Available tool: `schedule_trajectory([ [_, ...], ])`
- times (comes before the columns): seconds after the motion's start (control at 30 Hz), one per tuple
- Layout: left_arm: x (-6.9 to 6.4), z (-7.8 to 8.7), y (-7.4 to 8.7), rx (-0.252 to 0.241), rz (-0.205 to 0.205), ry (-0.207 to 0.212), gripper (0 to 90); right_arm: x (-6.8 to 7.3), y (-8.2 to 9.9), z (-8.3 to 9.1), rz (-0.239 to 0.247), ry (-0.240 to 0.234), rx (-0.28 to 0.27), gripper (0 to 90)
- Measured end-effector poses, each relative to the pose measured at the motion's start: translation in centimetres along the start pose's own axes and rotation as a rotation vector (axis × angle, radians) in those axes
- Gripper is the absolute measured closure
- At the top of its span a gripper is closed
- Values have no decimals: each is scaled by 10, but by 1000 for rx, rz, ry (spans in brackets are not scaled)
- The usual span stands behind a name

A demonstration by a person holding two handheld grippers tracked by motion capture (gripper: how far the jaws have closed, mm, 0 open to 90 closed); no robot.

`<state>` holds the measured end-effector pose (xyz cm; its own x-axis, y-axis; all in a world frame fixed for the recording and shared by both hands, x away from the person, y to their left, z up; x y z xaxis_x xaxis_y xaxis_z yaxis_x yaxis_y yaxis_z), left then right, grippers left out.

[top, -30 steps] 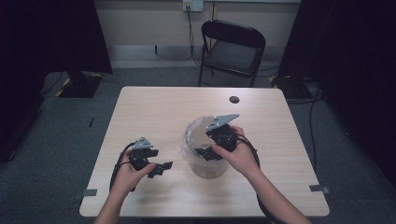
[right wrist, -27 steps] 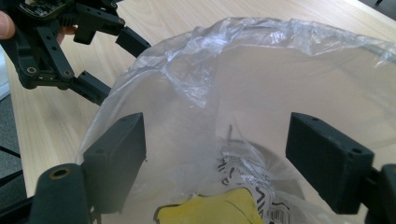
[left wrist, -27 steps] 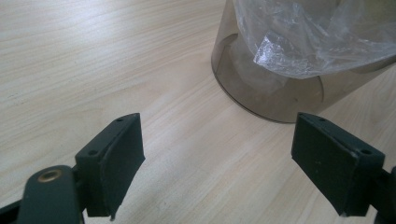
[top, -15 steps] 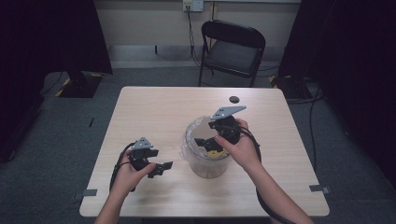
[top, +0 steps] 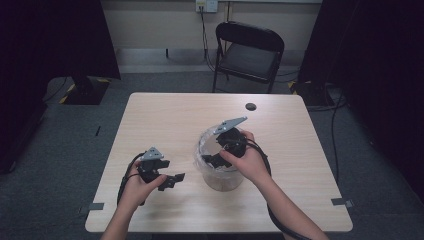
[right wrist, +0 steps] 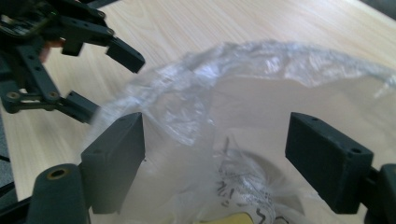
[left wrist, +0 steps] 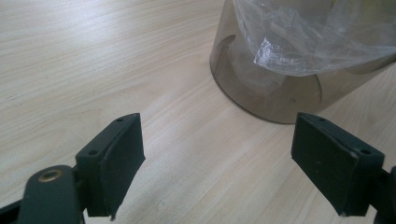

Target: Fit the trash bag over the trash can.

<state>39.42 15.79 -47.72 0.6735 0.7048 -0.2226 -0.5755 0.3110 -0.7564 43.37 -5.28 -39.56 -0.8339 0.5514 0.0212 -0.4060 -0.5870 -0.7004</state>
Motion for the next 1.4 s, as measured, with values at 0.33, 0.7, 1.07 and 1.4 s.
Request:
schedule_trajectory([
  [0.33, 1, 2, 0, -6, 3, 1, 167, -17, -12, 20, -24, 36, -50, 190],
  [0.7, 0, 3, 1, -13, 6, 12, 167, -21, -27, -5, 1, 39, 7, 203],
  [1.07, -2, 0, 2, -10, 4, 18, 167, -21, -29, -16, 1, 8, 32, 188],
  [1.4, 0, -2, 4, -1, 0, 6, 168, -19, -22, 7, -23, -12, -42, 180],
])
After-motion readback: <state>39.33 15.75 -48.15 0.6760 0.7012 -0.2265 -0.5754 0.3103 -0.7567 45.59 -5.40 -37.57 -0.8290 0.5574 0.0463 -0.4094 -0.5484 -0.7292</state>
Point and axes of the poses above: each handheld gripper's, and its own axes: z roughly backward along the jaws, y roughly out of its underside, x roughly to its left, the point moved 5 cm from there along -z, roughly forward along the jaws, and after that the axes turned 1 degree about x, right-handed, at the moved point
